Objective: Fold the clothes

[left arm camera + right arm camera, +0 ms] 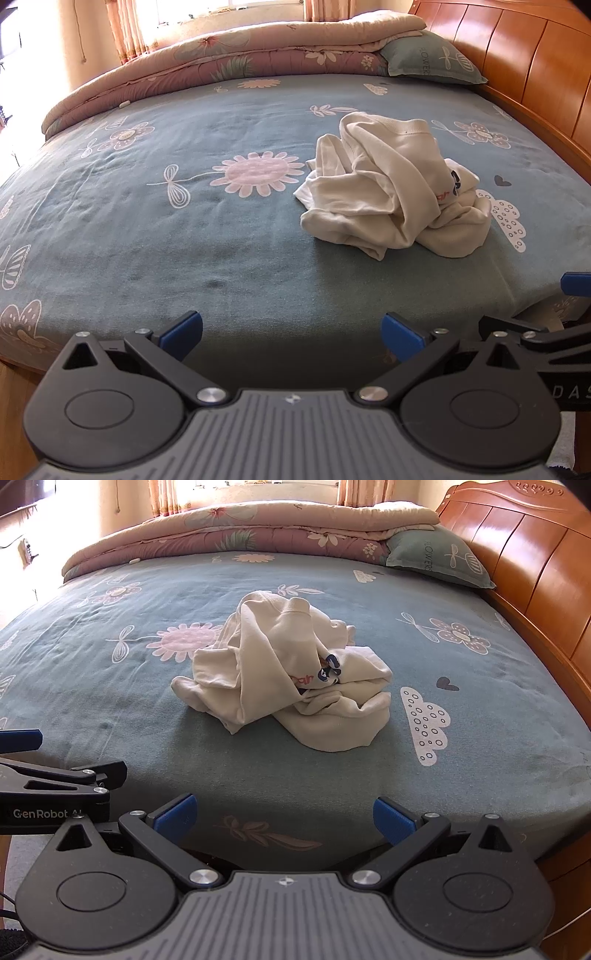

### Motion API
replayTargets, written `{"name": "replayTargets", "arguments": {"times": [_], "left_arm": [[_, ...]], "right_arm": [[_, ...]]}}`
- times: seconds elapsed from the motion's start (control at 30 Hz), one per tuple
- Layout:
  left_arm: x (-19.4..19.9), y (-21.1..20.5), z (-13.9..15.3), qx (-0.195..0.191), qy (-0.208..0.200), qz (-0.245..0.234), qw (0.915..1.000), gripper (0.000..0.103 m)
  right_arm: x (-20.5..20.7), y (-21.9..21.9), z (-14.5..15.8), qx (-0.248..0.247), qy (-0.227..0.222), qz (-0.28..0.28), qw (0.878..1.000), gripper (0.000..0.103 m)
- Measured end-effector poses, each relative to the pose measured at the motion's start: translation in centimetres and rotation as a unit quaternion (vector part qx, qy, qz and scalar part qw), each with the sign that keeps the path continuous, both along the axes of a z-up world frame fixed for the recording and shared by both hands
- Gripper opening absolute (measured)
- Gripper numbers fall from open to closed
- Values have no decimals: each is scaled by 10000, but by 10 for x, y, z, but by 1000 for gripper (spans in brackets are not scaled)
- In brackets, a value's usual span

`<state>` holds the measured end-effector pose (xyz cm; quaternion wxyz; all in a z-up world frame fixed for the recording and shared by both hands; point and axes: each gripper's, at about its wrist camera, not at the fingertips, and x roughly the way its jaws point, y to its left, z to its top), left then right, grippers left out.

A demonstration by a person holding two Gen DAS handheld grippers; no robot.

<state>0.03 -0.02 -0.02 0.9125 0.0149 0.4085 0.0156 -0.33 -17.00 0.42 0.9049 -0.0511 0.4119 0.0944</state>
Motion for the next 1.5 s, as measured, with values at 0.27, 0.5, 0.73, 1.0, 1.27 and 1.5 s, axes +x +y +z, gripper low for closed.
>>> {"name": "replayTargets", "arguments": {"times": [0.27, 0.5, 0.73, 1.0, 1.27, 1.5], "left_arm": [[1, -2, -1, 101, 0, 22, 9999, 102], [0, 0, 0, 59, -10, 37, 10000, 102], [2, 0, 0, 25, 19, 29, 10000, 102], [1, -1, 1, 28, 7, 14, 10000, 102], [2, -3, 2, 67, 24, 13, 10000, 102], [8, -6, 2, 93, 52, -3, 9999, 102]], "right_arm": [[0, 2, 1, -88, -38, 7, 10000, 103], [0, 0, 1, -42, -32, 6, 10000, 103], [0, 1, 1, -47, -14, -5, 10000, 103], [0, -1, 2, -41, -28, -25, 10000, 103], [-1, -2, 3, -5, -55, -20, 10000, 103], [2, -4, 3, 24, -43, -36, 10000, 103]]}}
